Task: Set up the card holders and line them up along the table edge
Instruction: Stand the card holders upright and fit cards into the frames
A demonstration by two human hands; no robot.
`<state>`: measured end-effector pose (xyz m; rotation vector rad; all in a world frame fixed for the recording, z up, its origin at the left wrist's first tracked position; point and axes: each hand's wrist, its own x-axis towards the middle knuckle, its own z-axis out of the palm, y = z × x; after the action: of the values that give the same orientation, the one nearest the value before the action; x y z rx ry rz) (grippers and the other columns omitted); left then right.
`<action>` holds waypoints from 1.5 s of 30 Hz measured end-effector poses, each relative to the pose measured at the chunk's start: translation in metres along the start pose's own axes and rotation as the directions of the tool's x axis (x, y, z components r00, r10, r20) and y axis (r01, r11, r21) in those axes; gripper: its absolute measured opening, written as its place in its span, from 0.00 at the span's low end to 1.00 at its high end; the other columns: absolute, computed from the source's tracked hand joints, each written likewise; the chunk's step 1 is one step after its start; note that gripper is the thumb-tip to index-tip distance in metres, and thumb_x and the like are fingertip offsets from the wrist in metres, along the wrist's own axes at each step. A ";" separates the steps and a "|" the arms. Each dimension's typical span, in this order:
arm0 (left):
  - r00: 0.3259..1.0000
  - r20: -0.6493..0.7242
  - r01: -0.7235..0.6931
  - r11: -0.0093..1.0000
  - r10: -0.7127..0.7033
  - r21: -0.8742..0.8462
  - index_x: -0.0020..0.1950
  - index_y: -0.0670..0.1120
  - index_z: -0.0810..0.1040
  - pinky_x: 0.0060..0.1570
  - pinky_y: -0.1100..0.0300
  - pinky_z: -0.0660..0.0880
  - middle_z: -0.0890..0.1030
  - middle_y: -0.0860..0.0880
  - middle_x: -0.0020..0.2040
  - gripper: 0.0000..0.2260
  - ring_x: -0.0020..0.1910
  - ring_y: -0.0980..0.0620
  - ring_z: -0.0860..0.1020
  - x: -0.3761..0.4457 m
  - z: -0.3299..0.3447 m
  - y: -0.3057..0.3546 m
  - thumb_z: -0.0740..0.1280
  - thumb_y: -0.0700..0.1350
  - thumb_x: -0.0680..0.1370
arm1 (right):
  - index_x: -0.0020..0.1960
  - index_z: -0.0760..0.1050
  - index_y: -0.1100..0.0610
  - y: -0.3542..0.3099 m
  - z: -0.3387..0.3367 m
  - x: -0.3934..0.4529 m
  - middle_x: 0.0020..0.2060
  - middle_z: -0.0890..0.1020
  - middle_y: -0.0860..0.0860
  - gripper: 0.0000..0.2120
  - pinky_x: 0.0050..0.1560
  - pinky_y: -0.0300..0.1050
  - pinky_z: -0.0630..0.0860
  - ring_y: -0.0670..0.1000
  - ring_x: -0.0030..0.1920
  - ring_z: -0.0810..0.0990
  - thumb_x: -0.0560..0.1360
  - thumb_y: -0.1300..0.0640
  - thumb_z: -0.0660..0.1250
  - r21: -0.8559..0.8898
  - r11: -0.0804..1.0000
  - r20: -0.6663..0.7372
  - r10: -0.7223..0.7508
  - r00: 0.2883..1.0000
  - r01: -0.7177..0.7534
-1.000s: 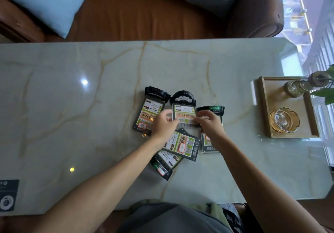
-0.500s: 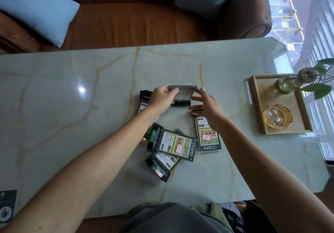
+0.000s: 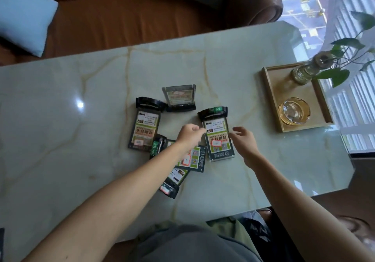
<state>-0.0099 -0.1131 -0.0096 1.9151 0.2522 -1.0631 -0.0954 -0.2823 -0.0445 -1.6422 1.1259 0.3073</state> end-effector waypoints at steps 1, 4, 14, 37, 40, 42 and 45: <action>1.000 0.002 0.020 1.000 -0.020 0.000 0.38 0.53 0.69 0.59 0.47 0.78 0.77 0.45 0.45 0.11 0.46 0.44 0.79 0.003 0.009 -0.002 0.67 0.48 0.78 | 0.70 0.72 0.60 0.008 -0.004 0.001 0.57 0.81 0.56 0.22 0.31 0.35 0.73 0.42 0.41 0.79 0.77 0.56 0.68 -0.017 1.000 -0.018 0.008 1.000 -0.008; 0.998 0.000 0.064 0.997 -0.064 0.036 0.40 0.51 0.70 0.52 0.51 0.77 0.76 0.45 0.45 0.09 0.44 0.49 0.74 0.012 0.031 -0.007 0.67 0.50 0.77 | 0.71 0.71 0.59 0.027 -0.011 0.008 0.61 0.78 0.58 0.24 0.37 0.38 0.72 0.46 0.43 0.78 0.76 0.53 0.69 -0.032 0.999 -0.028 0.033 0.999 -0.034; 0.986 -0.024 0.163 0.985 -0.162 0.050 0.51 0.40 0.77 0.50 0.55 0.75 0.82 0.44 0.52 0.09 0.54 0.46 0.80 0.029 0.063 -0.017 0.65 0.45 0.79 | 0.64 0.75 0.61 0.046 -0.005 0.030 0.52 0.84 0.57 0.19 0.41 0.46 0.76 0.53 0.47 0.83 0.74 0.57 0.70 -0.004 0.994 0.108 0.107 0.988 -0.107; 0.969 -0.227 -0.190 0.880 0.097 -0.435 0.42 0.42 0.85 0.40 0.62 0.80 0.83 0.44 0.38 0.08 0.36 0.49 0.81 0.026 0.029 0.063 0.68 0.38 0.78 | 0.48 0.82 0.67 -0.080 -0.060 0.047 0.35 0.79 0.59 0.12 0.37 0.44 0.76 0.54 0.35 0.76 0.78 0.58 0.66 0.346 0.926 0.215 -0.236 0.948 0.152; 0.974 -0.209 -0.187 0.843 0.091 -0.505 0.47 0.40 0.83 0.43 0.58 0.78 0.80 0.39 0.45 0.07 0.39 0.47 0.80 0.026 0.027 0.066 0.65 0.39 0.81 | 0.51 0.82 0.63 -0.088 -0.057 0.051 0.37 0.80 0.56 0.16 0.40 0.45 0.78 0.53 0.36 0.79 0.82 0.52 0.61 0.312 0.936 0.236 -0.242 0.941 0.163; 0.978 -0.182 -0.189 0.817 0.105 -0.545 0.55 0.40 0.81 0.47 0.56 0.77 0.80 0.39 0.50 0.09 0.45 0.45 0.79 0.026 0.026 0.066 0.63 0.40 0.83 | 0.54 0.81 0.59 -0.089 -0.055 0.052 0.42 0.82 0.56 0.17 0.42 0.47 0.79 0.53 0.38 0.80 0.83 0.49 0.58 0.309 0.938 0.257 -0.242 0.936 0.158; 0.979 -0.141 -0.194 0.872 0.145 -0.449 0.63 0.43 0.81 0.51 0.53 0.73 0.83 0.40 0.57 0.12 0.51 0.47 0.80 0.027 0.023 0.066 0.61 0.42 0.83 | 0.55 0.80 0.53 -0.088 -0.052 0.054 0.48 0.82 0.56 0.16 0.44 0.50 0.78 0.54 0.40 0.81 0.84 0.48 0.55 0.268 0.945 0.275 -0.261 0.926 0.187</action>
<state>0.0294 -0.1756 0.0051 1.5272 0.3538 -0.7076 -0.0154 -0.3559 -0.0067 -1.4350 0.7010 0.2568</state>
